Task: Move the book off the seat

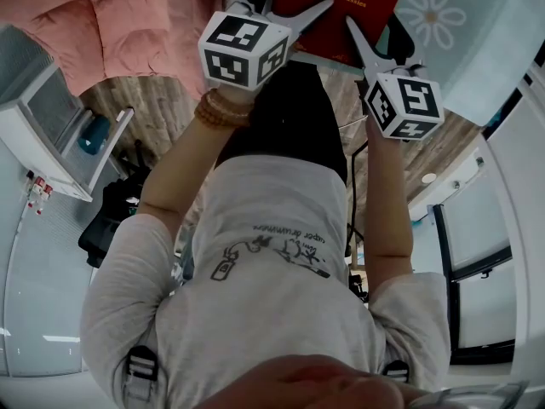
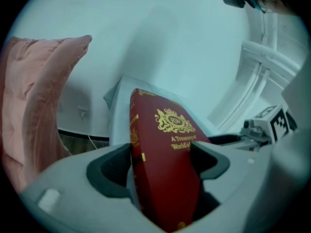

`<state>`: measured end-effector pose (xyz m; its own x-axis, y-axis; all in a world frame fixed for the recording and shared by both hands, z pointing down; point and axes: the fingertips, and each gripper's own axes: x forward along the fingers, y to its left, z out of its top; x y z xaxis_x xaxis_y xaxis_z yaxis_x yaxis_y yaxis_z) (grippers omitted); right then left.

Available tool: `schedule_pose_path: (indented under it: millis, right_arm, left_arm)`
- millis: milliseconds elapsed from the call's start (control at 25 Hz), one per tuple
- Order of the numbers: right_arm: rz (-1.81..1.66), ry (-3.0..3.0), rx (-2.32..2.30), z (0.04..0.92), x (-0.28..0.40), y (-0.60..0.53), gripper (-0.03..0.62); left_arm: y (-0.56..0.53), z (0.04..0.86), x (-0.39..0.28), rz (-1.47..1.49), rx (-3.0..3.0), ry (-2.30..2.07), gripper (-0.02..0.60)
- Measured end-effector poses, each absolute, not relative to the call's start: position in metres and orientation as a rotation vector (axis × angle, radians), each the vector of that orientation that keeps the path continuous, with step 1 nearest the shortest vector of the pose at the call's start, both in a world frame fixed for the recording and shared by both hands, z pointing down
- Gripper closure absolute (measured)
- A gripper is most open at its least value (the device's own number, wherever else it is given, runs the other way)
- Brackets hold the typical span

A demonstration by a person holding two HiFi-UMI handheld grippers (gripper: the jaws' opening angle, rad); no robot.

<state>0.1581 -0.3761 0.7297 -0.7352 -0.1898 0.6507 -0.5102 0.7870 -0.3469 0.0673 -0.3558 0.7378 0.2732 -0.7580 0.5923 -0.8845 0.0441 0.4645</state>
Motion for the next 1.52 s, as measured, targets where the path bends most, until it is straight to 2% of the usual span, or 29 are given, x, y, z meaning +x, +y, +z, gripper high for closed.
schedule_pose_path:
  millis: [200,320,600,840,1120,1280,1520]
  right_arm:
    - [0.634,-2.364,0.525,0.726,0.163,-0.371,0.292]
    - [0.603,-2.362,0.538,0.718,0.164,-0.371,0.293]
    - [0.504,-2.421,0.559,0.663,0.163,-0.369,0.328]
    - [0.401,-2.548,0.543,0.597,0.156,-0.365,0.411]
    - [0.317,-2.683,0.497,0.504,0.152,-0.345,0.479]
    - [0.239,-2.777,0.477,0.44,0.15,-0.333,0.514]
    - [0.208,-2.871,0.409,0.366,0.153,-0.309,0.552]
  left_arm:
    - [-0.347,0.734,0.07,0.236,1.764,-1.512,0.201]
    - [-0.342,0.724,0.066,0.255,1.783,-1.522,0.238]
    - [-0.33,0.67,0.066,0.246,1.841,-1.535,0.246]
    - [-0.327,0.603,0.074,0.187,1.935,-1.573,0.341]
    - [-0.317,0.504,0.08,0.126,2.072,-1.625,0.419]
    - [-0.309,0.439,0.083,0.103,2.183,-1.658,0.502]
    - [-0.293,0.365,0.101,0.028,2.289,-1.673,0.517]
